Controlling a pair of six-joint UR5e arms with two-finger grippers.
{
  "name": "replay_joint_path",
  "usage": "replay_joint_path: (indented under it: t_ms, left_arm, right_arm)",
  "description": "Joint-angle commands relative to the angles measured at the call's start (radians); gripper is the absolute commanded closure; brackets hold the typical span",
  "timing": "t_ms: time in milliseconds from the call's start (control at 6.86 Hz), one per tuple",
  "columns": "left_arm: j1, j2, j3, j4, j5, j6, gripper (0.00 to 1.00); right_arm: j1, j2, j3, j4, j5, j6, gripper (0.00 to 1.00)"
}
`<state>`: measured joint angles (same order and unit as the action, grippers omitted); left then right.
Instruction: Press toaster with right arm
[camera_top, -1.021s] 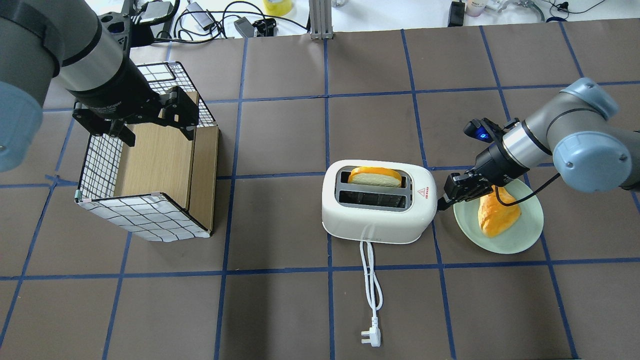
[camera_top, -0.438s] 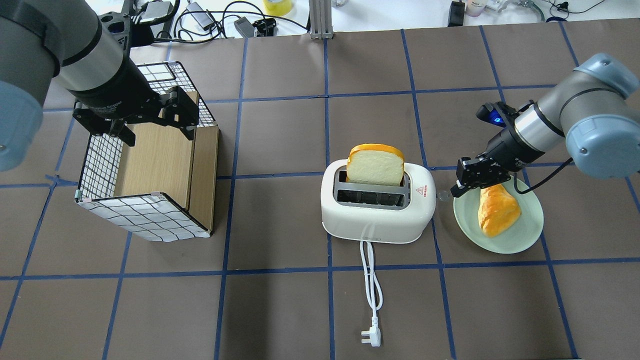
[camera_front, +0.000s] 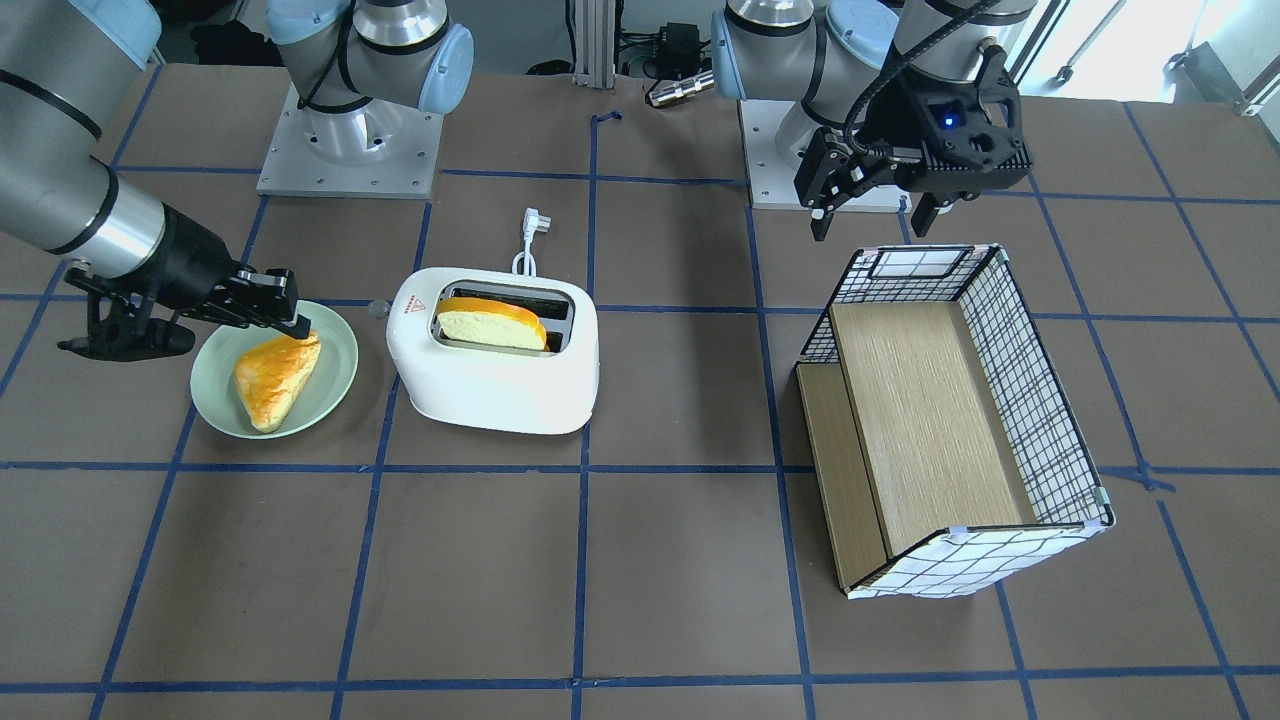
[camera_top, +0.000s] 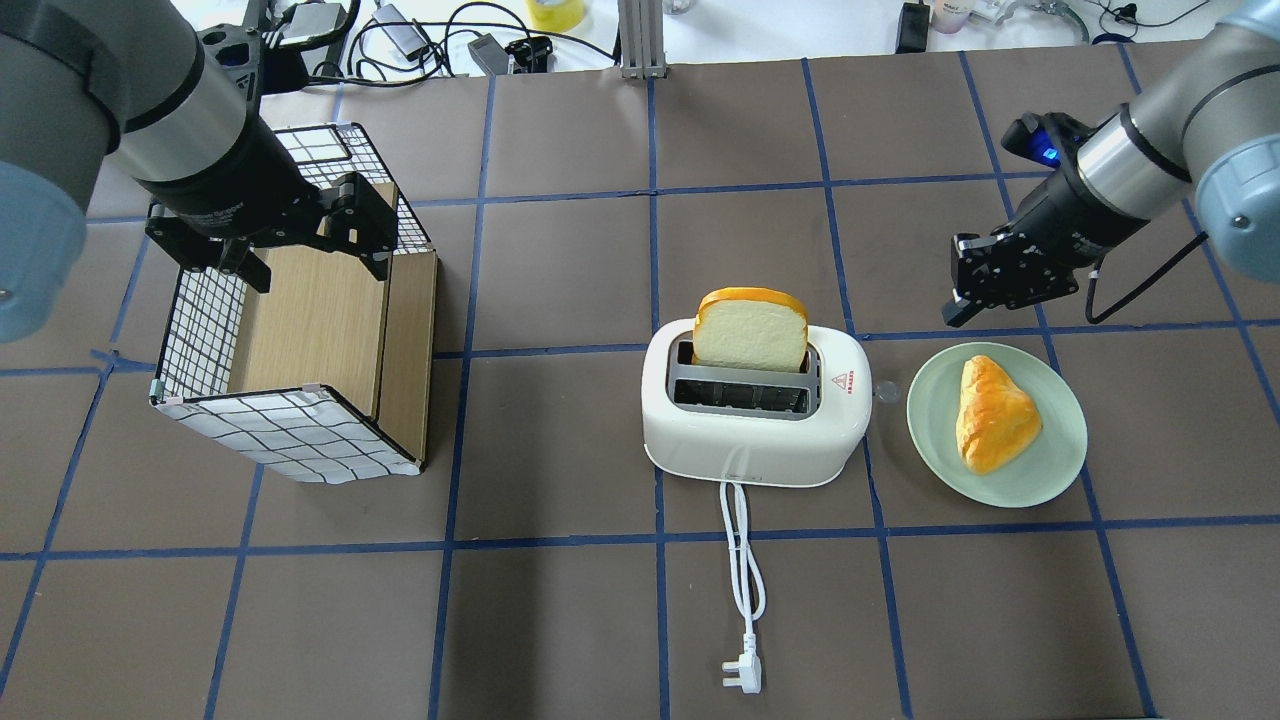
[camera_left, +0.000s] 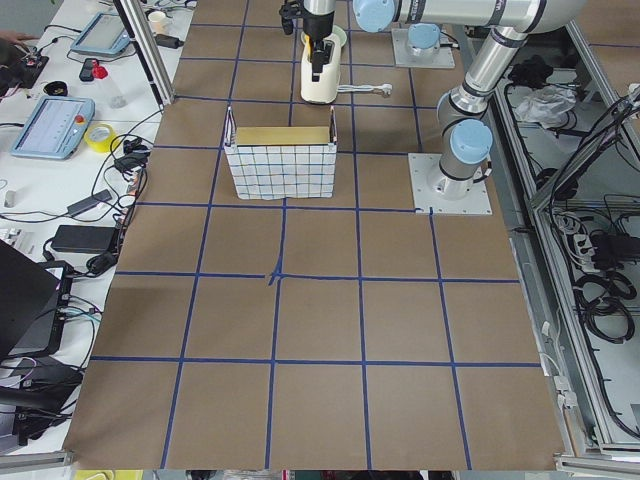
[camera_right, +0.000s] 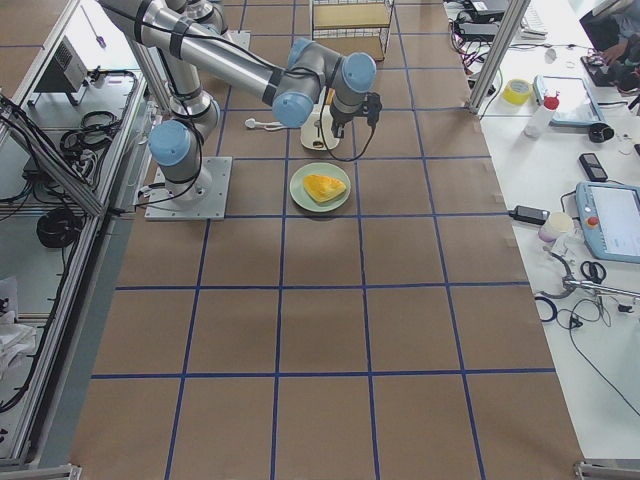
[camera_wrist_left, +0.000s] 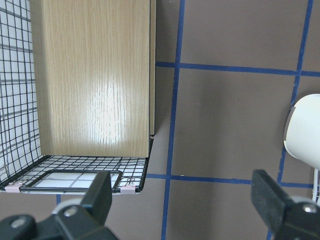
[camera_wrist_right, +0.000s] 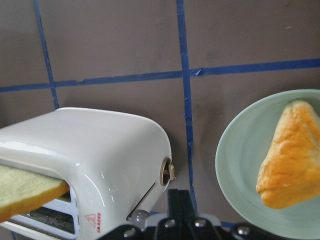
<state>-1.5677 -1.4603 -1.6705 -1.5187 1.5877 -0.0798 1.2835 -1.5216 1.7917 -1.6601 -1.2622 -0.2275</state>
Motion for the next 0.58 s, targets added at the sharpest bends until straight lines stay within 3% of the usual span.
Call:
replay_joint_path:
  t_ms: [0, 146, 292, 438]
  left_arm:
    - [0.0, 0.0, 0.0, 0.0, 0.0, 0.0, 0.0]
    - [0.0, 0.0, 0.0, 0.0, 0.0, 0.0, 0.0]
    - [0.0, 0.0, 0.0, 0.0, 0.0, 0.0, 0.0]
    - [0.0, 0.0, 0.0, 0.0, 0.0, 0.0, 0.0]
  right_arm:
    - [0.104, -0.003, -0.185, 0.034, -0.15, 0.153, 0.82]
    - [0.185, 0.0, -0.23, 0.027, -0.245, 0.199, 0.69]
    - [0.262, 0.0, -0.244, 0.013, -0.288, 0.324, 0.5]
    - [0.317, -0.003, -0.245, 0.0, -0.287, 0.446, 0.37]
